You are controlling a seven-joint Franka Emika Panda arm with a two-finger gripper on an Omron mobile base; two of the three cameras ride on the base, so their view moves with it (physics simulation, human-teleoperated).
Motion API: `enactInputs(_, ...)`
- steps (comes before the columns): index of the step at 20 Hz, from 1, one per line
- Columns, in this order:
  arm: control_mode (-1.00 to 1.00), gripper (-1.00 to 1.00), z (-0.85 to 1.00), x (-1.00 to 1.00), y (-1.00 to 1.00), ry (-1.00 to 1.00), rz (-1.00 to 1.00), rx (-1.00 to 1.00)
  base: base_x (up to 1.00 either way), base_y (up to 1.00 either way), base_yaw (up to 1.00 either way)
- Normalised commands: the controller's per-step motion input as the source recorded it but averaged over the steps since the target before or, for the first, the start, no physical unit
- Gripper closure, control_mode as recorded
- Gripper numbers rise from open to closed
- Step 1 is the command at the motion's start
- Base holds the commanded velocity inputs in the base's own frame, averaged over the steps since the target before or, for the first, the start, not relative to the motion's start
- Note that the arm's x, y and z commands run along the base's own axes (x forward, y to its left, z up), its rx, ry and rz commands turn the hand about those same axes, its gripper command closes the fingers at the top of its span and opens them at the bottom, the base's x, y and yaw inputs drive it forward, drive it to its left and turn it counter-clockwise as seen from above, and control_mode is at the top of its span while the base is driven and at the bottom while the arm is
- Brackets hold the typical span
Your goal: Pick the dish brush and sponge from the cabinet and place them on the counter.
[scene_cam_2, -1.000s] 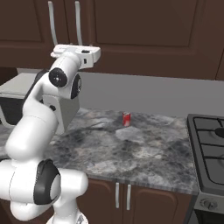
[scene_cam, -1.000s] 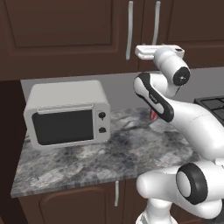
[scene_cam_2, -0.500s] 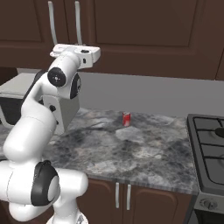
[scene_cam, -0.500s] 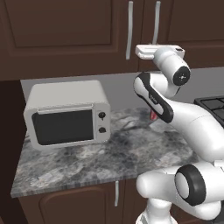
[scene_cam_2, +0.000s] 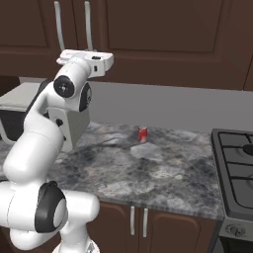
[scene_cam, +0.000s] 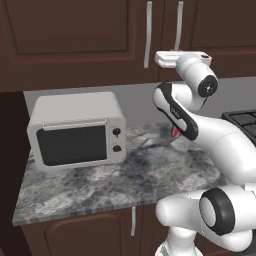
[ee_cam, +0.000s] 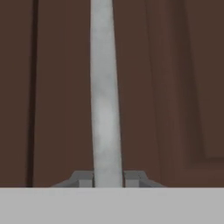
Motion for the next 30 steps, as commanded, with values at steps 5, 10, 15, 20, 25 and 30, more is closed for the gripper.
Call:
enactInputs(5,-1.00,1.00,0.28,-0.18,-0.31,0.03,-0.02,0.02,0.00,0.00,0.00)
enactInputs(10,-1.00,1.00,0.37,-0.30,-0.40,0.04,-0.03,0.03,0.00,0.00,0.00)
enactInputs(15,-1.00,1.00,0.44,-0.39,-0.42,0.04,-0.04,0.01,0.00,0.00,0.00)
enactInputs(20,-1.00,1.00,0.53,-0.49,-0.43,0.05,-0.05,0.00,0.00,0.00,0.00)
enactInputs(25,-1.00,1.00,0.43,-0.48,-0.51,0.06,-0.05,0.00,0.00,0.00,0.00)
enactInputs(30,-1.00,1.00,0.46,-0.49,-0.53,0.07,-0.05,0.01,0.00,0.00,0.00)
